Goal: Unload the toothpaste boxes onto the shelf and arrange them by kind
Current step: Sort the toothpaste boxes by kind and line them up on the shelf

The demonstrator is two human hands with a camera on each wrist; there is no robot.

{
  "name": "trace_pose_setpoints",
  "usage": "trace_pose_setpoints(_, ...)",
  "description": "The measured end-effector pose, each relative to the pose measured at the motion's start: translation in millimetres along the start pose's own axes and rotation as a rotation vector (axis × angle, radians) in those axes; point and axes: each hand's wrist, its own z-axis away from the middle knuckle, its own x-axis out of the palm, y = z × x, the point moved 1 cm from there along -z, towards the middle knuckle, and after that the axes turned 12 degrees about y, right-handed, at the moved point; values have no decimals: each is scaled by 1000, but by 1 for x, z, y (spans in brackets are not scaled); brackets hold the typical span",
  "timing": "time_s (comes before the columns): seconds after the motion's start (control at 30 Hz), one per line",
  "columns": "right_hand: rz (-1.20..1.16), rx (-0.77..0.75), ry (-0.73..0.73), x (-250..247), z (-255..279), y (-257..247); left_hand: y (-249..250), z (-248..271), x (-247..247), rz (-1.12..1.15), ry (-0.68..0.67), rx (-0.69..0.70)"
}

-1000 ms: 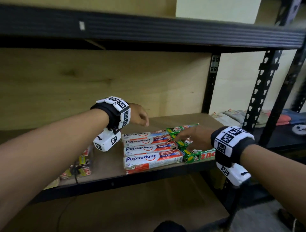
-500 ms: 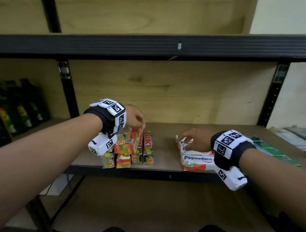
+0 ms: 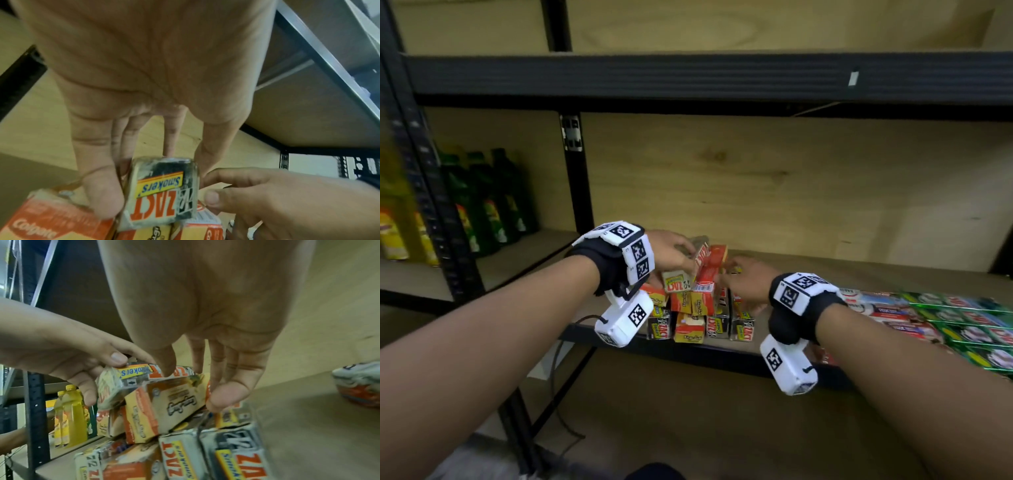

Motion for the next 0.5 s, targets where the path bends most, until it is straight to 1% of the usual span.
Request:
trace_pose_setpoints(0.07, -52, 16, -9, 9, -6, -9, -5, -2, 0, 105, -26, -80)
trace_pose_setpoints(0.13, -41, 15, -26, 17, -9, -20, -10, -3, 1, 143, -27, -127)
trace_pose_setpoints(0.27, 49, 14, -55, 27, -17, -28, -15, -4, 1, 198, 18, -150)
trace_pose_setpoints(0.43, -17, 12, -69, 19, -16, -27, -20, -6, 0, 337, 76, -202)
trace_pose_setpoints(0.5, -26, 21, -78, 18, -17, -24, -23, -6, 0, 401, 60, -239)
